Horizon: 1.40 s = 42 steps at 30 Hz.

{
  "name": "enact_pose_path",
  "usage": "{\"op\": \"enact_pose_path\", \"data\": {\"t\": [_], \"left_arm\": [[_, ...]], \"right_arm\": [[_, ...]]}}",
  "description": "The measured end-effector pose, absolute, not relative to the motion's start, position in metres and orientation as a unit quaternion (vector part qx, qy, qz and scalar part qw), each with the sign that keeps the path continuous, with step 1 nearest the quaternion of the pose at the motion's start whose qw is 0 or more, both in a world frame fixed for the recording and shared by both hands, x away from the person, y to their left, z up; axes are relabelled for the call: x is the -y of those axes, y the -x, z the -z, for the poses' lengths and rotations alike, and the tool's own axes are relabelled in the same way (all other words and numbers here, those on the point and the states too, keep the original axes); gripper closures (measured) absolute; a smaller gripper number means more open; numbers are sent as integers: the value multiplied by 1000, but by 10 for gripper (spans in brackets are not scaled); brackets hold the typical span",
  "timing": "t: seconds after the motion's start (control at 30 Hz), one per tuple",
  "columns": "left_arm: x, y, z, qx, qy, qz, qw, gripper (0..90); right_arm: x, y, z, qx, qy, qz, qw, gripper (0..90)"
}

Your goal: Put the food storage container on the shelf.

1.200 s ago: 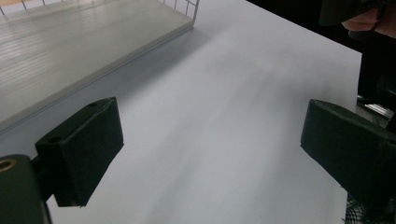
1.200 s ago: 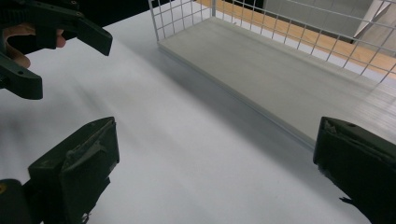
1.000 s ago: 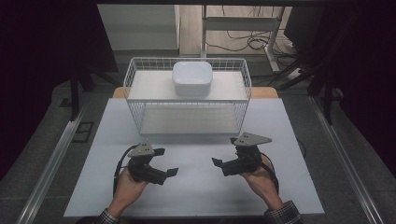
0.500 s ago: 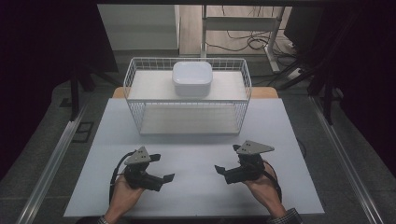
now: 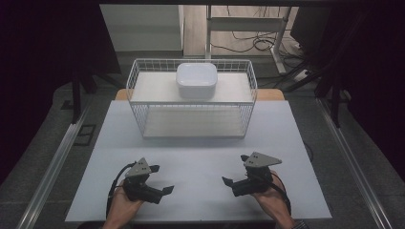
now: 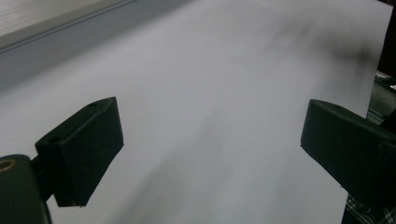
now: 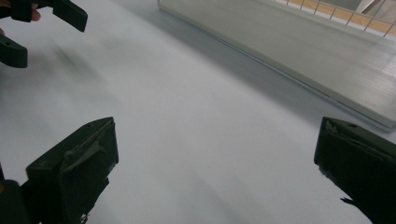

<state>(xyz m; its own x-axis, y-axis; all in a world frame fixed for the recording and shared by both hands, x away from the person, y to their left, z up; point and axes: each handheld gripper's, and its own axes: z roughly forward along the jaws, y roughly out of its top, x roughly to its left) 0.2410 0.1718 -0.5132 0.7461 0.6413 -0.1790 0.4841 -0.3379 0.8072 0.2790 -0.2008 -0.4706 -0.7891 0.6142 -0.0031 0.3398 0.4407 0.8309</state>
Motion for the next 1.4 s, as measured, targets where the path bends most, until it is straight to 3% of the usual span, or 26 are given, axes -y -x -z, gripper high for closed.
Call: {"op": "enact_pose_path", "data": {"t": [1.4], "left_arm": [[-225, -207, 528, -410, -790, -108, 443, 42]], "right_arm": [[273, -244, 489, -816, -364, -402, 198, 0]]}}
